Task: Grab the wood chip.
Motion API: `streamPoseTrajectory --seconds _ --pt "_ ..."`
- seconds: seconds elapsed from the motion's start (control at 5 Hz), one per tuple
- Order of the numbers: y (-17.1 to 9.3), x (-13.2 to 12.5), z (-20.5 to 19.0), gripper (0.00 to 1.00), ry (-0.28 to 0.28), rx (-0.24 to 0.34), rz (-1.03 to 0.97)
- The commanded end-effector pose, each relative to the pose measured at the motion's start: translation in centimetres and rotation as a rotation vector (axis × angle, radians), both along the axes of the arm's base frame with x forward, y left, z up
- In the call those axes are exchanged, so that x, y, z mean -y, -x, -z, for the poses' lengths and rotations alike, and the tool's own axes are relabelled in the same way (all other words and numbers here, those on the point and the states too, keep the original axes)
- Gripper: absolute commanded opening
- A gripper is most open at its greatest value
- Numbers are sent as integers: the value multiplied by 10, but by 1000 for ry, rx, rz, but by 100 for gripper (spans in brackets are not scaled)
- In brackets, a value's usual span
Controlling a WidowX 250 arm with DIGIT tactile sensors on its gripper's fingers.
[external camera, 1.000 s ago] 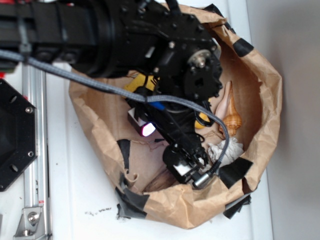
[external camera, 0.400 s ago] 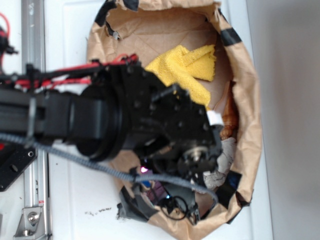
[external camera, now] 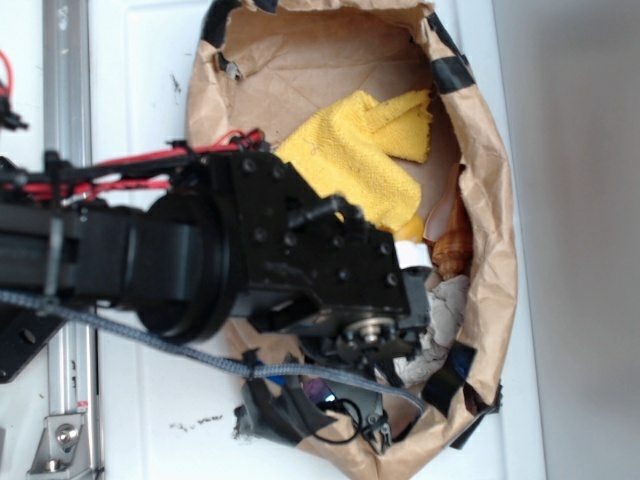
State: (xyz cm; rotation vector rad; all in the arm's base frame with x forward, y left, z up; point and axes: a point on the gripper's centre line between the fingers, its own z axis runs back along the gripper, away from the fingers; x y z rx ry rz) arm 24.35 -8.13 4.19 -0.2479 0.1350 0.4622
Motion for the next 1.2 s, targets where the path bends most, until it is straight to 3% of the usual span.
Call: streamPoseTrajectory --seconds 0.0,0.2,0.4,1.0 --pt "-5 -21 2 100 -26 32 -29" --pt "-5 -30 -1 100 -87 43 -37" --pt "-4 -45 -6 100 -225 34 -77" --pt "-13 -45 -6 100 -191 29 -91"
